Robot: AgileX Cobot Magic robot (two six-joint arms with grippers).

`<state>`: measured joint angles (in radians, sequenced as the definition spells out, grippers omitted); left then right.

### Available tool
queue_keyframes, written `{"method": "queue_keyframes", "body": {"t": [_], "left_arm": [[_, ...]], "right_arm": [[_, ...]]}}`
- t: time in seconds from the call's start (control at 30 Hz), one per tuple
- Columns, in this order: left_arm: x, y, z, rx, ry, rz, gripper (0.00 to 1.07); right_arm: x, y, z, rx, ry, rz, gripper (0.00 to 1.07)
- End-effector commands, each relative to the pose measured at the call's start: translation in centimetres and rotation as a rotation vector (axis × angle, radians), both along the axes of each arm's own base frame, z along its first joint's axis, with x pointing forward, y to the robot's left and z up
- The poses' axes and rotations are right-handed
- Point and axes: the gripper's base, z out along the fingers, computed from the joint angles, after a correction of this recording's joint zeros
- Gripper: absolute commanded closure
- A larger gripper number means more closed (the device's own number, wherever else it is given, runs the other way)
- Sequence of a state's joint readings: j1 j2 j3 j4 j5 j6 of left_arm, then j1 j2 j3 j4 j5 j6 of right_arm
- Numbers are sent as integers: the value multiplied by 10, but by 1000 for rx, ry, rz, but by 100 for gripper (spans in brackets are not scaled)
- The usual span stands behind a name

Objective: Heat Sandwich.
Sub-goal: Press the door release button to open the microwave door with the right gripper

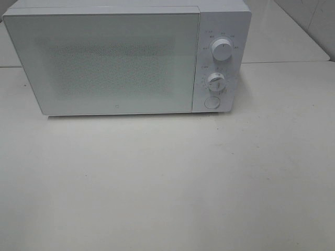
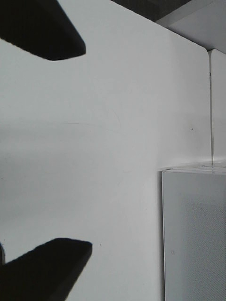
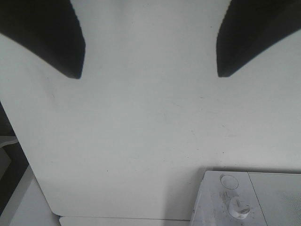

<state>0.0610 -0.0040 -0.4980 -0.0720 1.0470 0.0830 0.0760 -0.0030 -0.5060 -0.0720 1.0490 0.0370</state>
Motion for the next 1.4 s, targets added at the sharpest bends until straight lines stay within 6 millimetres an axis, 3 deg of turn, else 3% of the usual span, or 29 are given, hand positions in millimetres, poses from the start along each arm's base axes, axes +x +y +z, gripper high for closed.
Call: {"method": "queue_keyframes", "body": {"t": [0.03, 0.33, 0.7, 1.1, 1.4], "left_arm": [[-3, 0, 0, -9, -31, 6, 9], [-3, 0, 0, -9, -31, 6, 9], [-3, 0, 0, -9, -31, 6, 9], [-3, 0, 0, -9, -31, 6, 9], [-3, 0, 0, -9, -31, 6, 9]], "right_arm": [[-4, 0, 2, 13, -49, -11, 32], [9, 1, 24, 15, -100, -4, 32], [53, 5, 41, 10, -162, 11, 32], [98, 9, 44, 6, -148, 24, 32], [147, 14, 35, 21, -125, 31, 32]]}}
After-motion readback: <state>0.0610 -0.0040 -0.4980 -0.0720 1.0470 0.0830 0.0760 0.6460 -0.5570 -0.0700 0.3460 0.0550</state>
